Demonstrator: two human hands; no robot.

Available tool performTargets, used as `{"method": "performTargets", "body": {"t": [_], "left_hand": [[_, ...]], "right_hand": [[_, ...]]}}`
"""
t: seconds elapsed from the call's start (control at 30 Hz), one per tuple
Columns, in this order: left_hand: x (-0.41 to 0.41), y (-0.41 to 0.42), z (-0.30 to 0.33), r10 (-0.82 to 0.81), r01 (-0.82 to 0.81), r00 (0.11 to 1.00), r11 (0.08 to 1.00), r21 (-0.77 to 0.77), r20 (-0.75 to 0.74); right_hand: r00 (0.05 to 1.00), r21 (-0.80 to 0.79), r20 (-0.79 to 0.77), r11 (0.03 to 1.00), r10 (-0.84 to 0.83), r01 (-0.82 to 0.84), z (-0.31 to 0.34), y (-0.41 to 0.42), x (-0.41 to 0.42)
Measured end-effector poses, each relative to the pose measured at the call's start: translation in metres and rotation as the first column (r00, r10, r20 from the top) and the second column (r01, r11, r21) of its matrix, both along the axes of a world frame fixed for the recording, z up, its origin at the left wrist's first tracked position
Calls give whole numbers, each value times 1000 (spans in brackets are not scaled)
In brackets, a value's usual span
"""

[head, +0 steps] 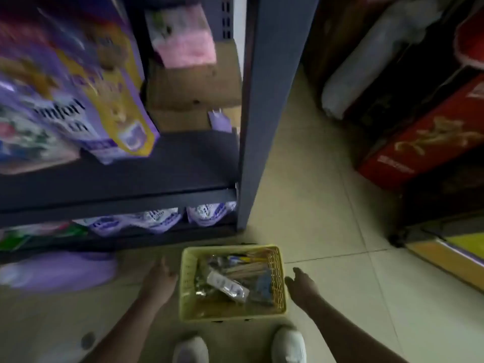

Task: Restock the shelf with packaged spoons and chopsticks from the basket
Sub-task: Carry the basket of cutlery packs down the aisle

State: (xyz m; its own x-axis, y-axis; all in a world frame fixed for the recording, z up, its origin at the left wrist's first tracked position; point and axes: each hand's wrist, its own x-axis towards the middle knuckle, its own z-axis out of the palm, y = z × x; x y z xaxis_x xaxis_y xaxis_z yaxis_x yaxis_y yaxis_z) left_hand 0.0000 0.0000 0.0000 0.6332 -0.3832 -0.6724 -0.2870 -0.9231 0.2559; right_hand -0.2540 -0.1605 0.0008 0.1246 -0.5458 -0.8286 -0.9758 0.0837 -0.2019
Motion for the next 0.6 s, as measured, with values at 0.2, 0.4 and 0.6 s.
{"method": "performTargets", "body": {"t": [0.2,0.4,0.6], "left_hand": [[-4,27,-151,153,-152,958,988,21,-242],[-19,9,-98,310,-320,938,946,-49,-156],[-27,38,29,391,-415,907,895,-164,-157]], "right_hand": [[997,24,32,997,-74,73,-106,4,7],[970,-88,32,966,-241,243,-104,-4,2],[952,22,150,963,-267,267,19,-12,-6]]}}
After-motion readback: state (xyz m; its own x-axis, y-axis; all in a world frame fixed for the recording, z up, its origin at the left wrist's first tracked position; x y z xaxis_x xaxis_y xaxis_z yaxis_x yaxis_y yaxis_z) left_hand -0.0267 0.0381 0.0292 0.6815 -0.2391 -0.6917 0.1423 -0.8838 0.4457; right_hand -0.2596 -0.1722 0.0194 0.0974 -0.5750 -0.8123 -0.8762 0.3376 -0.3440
